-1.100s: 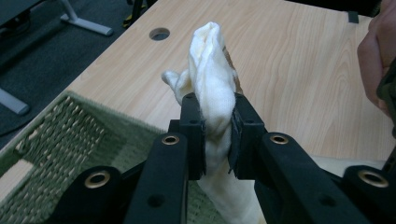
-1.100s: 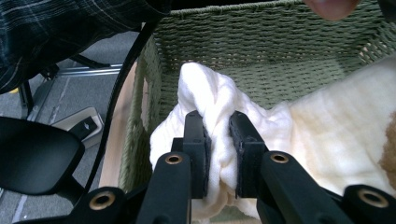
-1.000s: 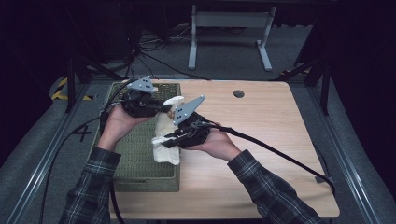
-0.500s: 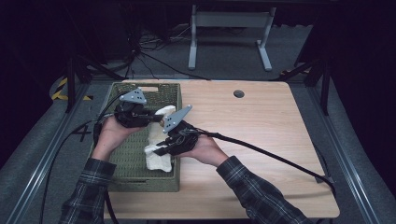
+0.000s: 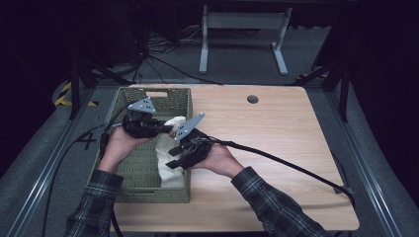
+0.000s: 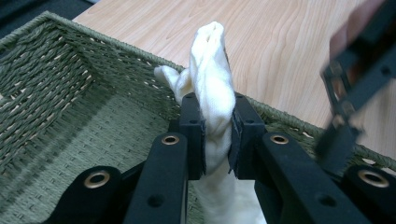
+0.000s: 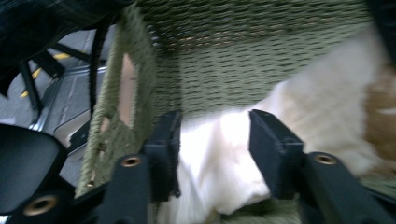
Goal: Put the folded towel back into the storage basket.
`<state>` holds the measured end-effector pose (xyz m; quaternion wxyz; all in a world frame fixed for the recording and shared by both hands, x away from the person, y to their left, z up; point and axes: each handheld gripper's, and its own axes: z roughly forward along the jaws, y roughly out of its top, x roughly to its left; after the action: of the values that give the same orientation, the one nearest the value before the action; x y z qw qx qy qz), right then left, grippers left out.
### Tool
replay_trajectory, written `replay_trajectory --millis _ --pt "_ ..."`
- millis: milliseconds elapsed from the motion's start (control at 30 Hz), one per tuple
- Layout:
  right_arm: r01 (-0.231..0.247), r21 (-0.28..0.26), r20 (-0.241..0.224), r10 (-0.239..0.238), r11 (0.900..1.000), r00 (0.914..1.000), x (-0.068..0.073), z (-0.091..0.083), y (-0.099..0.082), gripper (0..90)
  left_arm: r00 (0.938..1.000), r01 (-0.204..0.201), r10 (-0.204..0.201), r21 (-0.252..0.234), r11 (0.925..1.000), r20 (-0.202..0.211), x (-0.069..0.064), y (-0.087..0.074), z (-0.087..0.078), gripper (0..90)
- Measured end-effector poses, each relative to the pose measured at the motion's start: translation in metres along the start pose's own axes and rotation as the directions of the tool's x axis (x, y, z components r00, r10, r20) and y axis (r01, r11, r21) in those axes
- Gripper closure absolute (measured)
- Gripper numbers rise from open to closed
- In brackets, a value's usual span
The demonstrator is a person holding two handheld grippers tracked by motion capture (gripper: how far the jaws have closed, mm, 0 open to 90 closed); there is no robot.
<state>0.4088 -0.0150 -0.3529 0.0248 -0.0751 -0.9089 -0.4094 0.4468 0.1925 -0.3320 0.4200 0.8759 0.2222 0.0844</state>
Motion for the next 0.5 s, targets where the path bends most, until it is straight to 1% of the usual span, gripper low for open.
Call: replay_trajectory --millis 133,200,233,300,367,433,500 --pt "-0.001 -0.008 0.029 0.001 1.0 0.9996 -0.003 -0.012 -0.001 44.9 1.0 0.006 -0.006 -0.007 1.0 -0.001 0.001 0.003 0.001 78.5" --pt "0.002 -0.013 0.043 -0.002 0.9999 0.9991 -0.003 -0.018 -0.003 42.9 1.0 0.009 -0.009 -0.009 0.9999 0.004 0.003 0.007 0.0 78.4" --pt "0.002 -0.013 0.043 -0.002 0.9999 0.9991 -0.003 -0.018 -0.003 42.9 1.0 0.009 -0.009 -0.009 0.9999 0.004 0.003 0.007 0.0 78.4" --pt "0.002 -0.024 0.066 0.0 0.9997 0.9978 -0.004 -0.032 -0.007 40.7 1.0 0.003 -0.003 -0.005 1.0 0.008 0.004 0.011 0.002 78.4" --pt "0.0 -0.026 0.07 0.002 0.9997 0.9975 -0.003 -0.035 -0.008 40.3 1.0 -0.001 0.001 0.003 1.0 0.009 0.005 0.018 0.005 78.4" --pt "0.004 -0.027 0.087 -0.002 0.9996 0.9962 -0.003 -0.045 -0.012 39.9 0.9999 -0.002 0.003 0.015 0.9999 -0.011 0.006 0.022 0.008 78.2" --pt "0.001 -0.03 0.099 0.002 0.9995 0.9951 -0.004 -0.054 -0.017 39.8 0.9993 0.007 -0.005 0.033 0.9994 -0.038 0.01 0.027 0.011 78.1"
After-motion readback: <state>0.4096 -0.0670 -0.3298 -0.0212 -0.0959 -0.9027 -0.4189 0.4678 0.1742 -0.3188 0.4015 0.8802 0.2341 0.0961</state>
